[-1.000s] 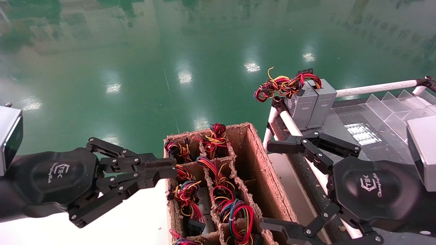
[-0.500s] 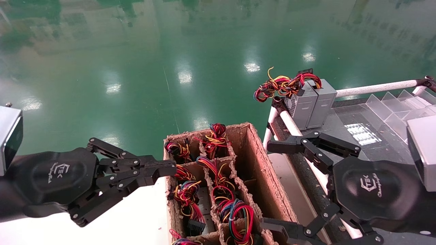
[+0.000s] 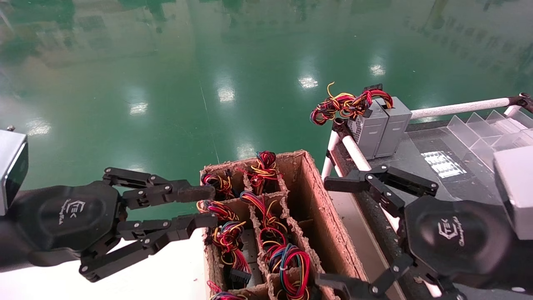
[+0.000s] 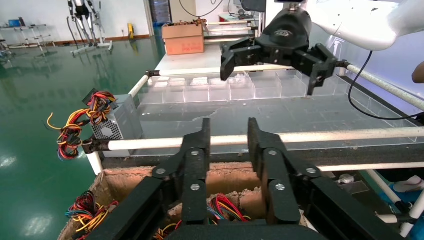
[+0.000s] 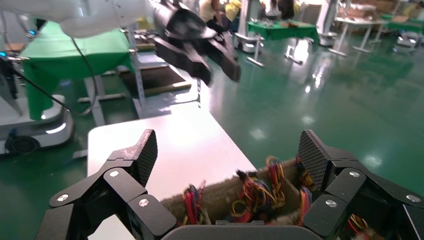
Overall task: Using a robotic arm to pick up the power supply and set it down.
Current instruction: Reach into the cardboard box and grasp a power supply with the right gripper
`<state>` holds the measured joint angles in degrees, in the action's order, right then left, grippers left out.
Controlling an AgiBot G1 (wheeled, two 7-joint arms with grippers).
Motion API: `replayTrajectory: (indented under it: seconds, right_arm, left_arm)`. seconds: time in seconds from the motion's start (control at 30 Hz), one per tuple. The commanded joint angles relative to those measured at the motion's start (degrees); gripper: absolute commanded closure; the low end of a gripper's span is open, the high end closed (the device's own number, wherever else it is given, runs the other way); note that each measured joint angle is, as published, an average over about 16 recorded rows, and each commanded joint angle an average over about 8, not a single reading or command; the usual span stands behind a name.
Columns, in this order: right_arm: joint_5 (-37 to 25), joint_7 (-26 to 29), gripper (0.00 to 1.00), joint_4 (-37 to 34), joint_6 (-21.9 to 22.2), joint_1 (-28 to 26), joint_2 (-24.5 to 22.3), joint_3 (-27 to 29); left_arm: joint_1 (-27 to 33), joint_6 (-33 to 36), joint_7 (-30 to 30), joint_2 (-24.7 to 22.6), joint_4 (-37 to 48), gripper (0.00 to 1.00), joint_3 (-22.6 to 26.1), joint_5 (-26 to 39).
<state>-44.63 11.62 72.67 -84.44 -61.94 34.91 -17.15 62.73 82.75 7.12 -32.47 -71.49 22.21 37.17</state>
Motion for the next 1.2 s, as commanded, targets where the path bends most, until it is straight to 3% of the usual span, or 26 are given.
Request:
replayTrajectory:
  seconds: [0.03, 0.23, 0.4, 0.43, 0.67, 0.7, 1.2]
  right_arm:
    - [-0.45, 0.08, 0.00, -0.33, 0.43, 0.09, -0.16, -0.09]
    - [-8.36, 3.45, 0.00, -1.05, 1.62, -2.17, 0.93, -4.31]
    - [-16.50, 6.95, 0.00, -3.48, 1.22, -5.96, 4.49, -9.40]
    - [-17.92, 7.32, 0.07, -4.26, 1.11, -6.71, 5.42, -10.31]
    - [-24.39, 6.66, 0.95, -9.70, 1.32, -10.00, 10.73, -14.12]
    - [-24.87, 6.42, 1.00, -10.27, 1.43, -10.21, 11.19, -14.36]
    - [-26.96, 5.39, 1.00, -12.93, 0.93, -10.86, 13.50, -16.01]
  left_arm:
    - [0.00, 0.00, 0.00, 0.00, 0.00, 0.00, 0.00, 0.00]
    - [0.00, 0.00, 0.00, 0.00, 0.00, 0.00, 0.00, 0.00]
    - [0.00, 0.00, 0.00, 0.00, 0.00, 0.00, 0.00, 0.00]
    - [0.00, 0.00, 0.00, 0.00, 0.00, 0.00, 0.00, 0.00]
    - [0.00, 0.00, 0.00, 0.00, 0.00, 0.00, 0.00, 0.00]
    - [0.00, 0.00, 0.00, 0.00, 0.00, 0.00, 0.00, 0.00]
    - [0.00, 0.00, 0.00, 0.00, 0.00, 0.00, 0.01, 0.00]
